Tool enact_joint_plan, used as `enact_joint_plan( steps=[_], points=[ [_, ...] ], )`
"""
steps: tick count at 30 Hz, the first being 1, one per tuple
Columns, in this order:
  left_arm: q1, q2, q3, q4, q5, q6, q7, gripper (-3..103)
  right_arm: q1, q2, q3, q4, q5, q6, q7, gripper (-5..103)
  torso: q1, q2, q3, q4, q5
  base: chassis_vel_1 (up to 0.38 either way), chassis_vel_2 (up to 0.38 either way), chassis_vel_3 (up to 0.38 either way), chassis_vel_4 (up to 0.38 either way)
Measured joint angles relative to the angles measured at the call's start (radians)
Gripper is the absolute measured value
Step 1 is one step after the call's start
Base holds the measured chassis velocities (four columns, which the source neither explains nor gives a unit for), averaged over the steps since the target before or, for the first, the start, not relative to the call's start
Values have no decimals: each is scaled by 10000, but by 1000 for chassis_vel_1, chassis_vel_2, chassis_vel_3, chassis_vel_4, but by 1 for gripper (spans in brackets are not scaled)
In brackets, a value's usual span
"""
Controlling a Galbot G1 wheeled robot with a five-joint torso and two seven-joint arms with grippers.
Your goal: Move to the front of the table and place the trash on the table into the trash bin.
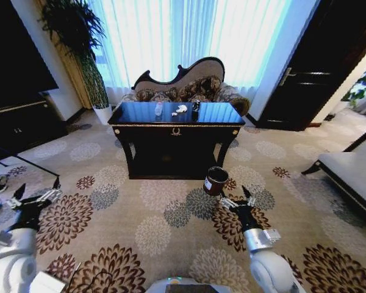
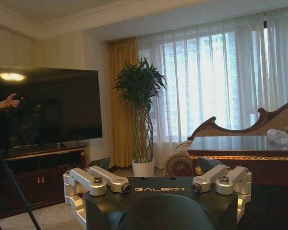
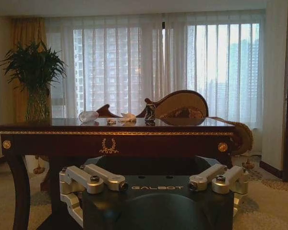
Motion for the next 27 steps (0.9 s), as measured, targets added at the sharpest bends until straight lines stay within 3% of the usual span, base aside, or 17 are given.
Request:
enact_joint_plan(
  steps=[4,11,19,27],
  points=[
    [95,-174,62,-268,-8,-29,11,100,239,169,146,-31,26,-106,-17,100,1,0,0,1,3,0,0,0,0],
    [14,52,-27,-138,-684,156,34,100,148,388,359,260,1516,-217,-23,100,0,0,0,-1,2,0,0,0,0],
    [-55,69,104,-301,-988,246,56,100,222,500,453,370,1669,-22,-58,100,0,0,0,-1,4,0,0,0,0],
    [19,-23,11,-498,-844,-67,233,100,221,851,639,575,1589,-18,-179,100,0,0,0,0,2,0,0,0,0]
  ],
)
